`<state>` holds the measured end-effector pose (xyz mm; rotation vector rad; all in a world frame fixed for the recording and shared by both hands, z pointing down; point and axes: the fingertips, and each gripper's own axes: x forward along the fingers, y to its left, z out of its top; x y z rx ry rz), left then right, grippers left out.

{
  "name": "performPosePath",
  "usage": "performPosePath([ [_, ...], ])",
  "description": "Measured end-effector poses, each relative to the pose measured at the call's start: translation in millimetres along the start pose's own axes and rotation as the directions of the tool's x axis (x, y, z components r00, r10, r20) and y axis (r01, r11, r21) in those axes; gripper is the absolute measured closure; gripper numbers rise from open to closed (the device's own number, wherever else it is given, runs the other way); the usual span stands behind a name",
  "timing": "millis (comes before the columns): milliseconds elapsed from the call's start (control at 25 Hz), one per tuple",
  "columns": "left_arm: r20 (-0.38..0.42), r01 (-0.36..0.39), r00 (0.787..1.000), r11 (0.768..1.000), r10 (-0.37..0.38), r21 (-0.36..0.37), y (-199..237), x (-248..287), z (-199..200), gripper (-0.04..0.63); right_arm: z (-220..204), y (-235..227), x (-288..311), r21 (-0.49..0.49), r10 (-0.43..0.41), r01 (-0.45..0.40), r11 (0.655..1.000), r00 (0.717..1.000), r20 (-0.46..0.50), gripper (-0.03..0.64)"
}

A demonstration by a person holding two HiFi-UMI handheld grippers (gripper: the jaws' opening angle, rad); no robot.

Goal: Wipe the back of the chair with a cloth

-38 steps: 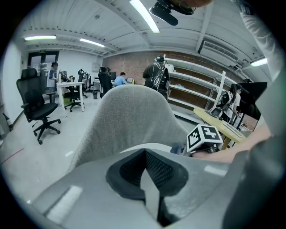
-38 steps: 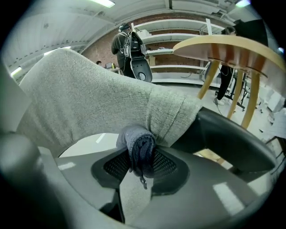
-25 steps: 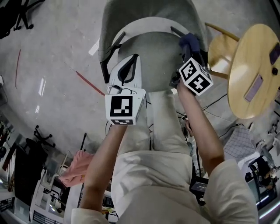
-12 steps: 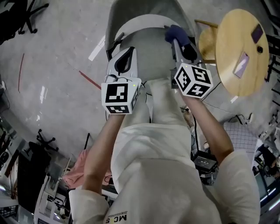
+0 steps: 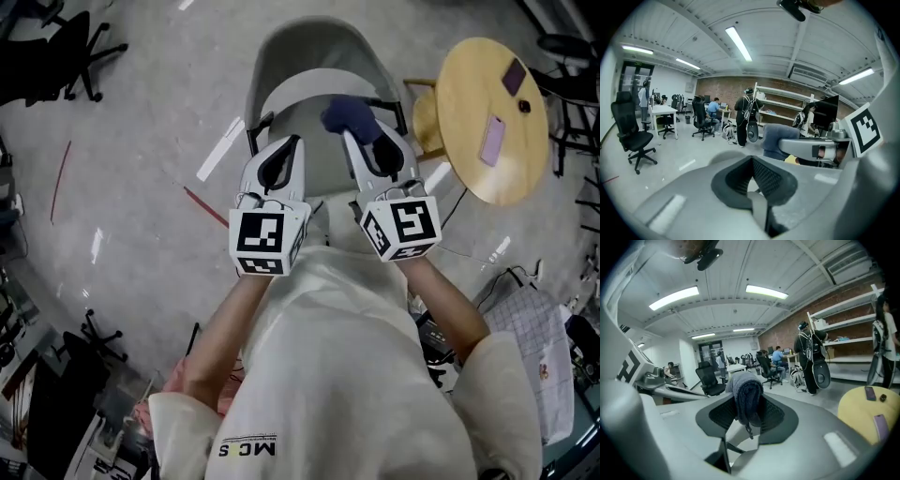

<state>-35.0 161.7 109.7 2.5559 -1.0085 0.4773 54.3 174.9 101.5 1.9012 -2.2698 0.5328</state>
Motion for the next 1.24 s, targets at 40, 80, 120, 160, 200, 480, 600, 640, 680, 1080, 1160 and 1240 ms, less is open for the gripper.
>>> performPosePath([
  [40, 0.017, 0.001, 1.0, 1.0, -0.002, 0.011, -2.7, -8.2, 5.4, 0.595, 7.6, 9.3, -6.3, -0.011, 0.016, -0.015, 1.0, 1.0, 0.018, 0.469],
  [80, 0.029, 0.004, 1.0, 1.0, -0.004, 0.017, -5.1, -16.8, 11.0, 0.595, 15.4, 18.4, -12.2, -0.021, 0.031, -0.03, 0.999, 0.999, 0.034, 0.469],
  [120, 0.036, 0.007, 0.999, 1.0, -0.007, 0.018, -7.6, -25.8, 15.9, 0.595, 22.7, 27.3, -18.3, -0.031, 0.046, -0.044, 0.999, 0.998, 0.047, 0.469],
  [160, 0.041, 0.009, 0.999, 1.0, -0.01, 0.017, -9.9, -34.6, 20.3, 0.595, 29.3, 35.5, -24.3, -0.041, 0.059, -0.057, 0.998, 0.997, 0.058, 0.469],
  [200, 0.046, 0.012, 0.999, 1.0, -0.013, 0.017, -11.8, -42.5, 24.7, 0.595, 35.5, 42.6, -29.8, -0.048, 0.07, -0.067, 0.997, 0.995, 0.068, 0.469],
  [480, 0.081, 0.024, 0.996, 0.999, -0.027, 0.034, -25.7, -70.9, 39.9, 0.595, 51.0, 55.8, -55.1, -0.066, 0.061, -0.057, 0.996, 0.997, 0.048, 0.469],
  [600, 0.069, 0.043, 0.997, 0.999, -0.045, 0.03, -32.6, -69.1, 32.0, 0.595, 44.4, 48.0, -56.8, -0.055, 0.054, -0.052, 0.997, 0.998, 0.029, 0.469],
  [640, 0.069, 0.051, 0.996, 0.998, -0.053, 0.033, -33.5, -68.4, 31.3, 0.595, 42.4, 45.6, -55.9, -0.049, 0.057, -0.056, 0.997, 0.998, 0.02, 0.469],
  [680, 0.071, 0.057, 0.996, 0.998, -0.059, 0.037, -33.7, -68.8, 31.7, 0.595, 40.2, 44.5, -55.1, -0.044, 0.064, -0.063, 0.997, 0.998, 0.008, 0.469],
  [1080, 0.013, 0.116, 0.993, 0.993, -0.116, 0.022, -31.9, -69.6, 18.4, 0.595, 26.0, 43.3, -53.5, -0.018, 0.07, -0.071, 0.997, 0.997, -0.027, 0.469],
  [1160, -0.002, 0.139, 0.99, 0.99, -0.139, 0.004, -34.2, -71.9, 10.5, 0.595, 16.9, 44.7, -54.2, -0.019, 0.074, -0.075, 0.997, 0.996, -0.041, 0.469],
  [1240, -0.017, 0.149, 0.989, 0.989, -0.149, -0.004, -36.2, -74.3, 2.2, 0.595, 7.5, 45.6, -55.3, -0.018, 0.078, -0.08, 0.997, 0.995, -0.059, 0.469],
])
